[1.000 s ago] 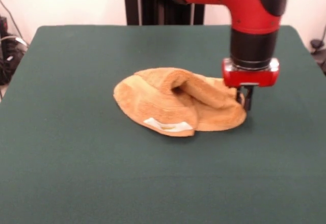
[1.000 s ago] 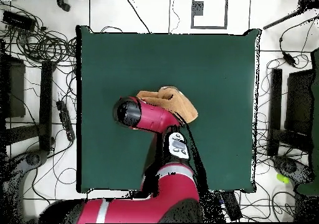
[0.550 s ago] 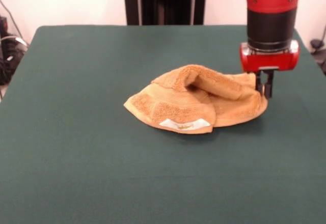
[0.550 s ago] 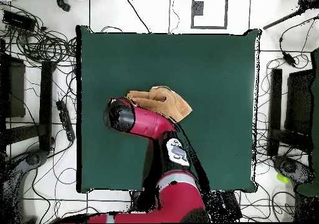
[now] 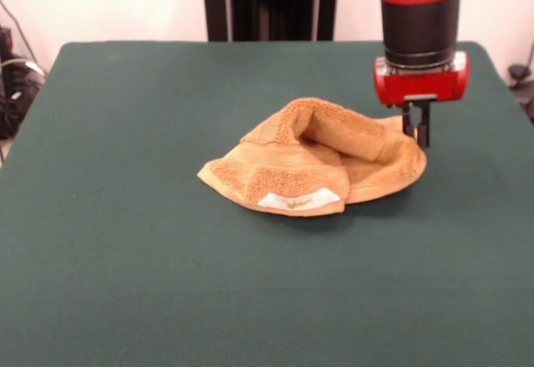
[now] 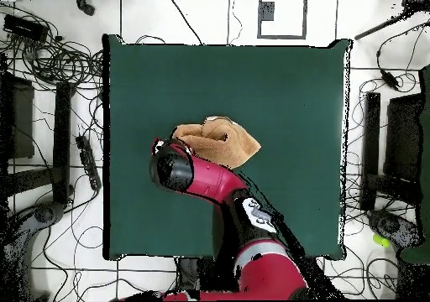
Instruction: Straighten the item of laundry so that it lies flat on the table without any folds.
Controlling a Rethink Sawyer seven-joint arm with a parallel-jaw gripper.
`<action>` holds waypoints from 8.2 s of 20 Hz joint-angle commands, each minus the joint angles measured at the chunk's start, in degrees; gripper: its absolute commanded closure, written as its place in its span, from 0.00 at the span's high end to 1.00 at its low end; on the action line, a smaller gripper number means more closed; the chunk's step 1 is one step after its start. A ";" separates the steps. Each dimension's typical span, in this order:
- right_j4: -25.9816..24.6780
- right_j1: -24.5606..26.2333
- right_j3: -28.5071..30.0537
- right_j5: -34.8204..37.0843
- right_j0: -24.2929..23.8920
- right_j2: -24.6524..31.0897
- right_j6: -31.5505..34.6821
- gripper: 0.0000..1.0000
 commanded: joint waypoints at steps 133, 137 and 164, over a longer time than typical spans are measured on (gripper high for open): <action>-51.07 19.07 -1.74 37.13 -57.78 37.97 -14.14 1.00; -51.53 18.45 -3.04 39.46 -57.13 38.20 -14.59 1.00; -68.11 18.71 -12.40 42.23 -53.89 35.80 -27.55 1.00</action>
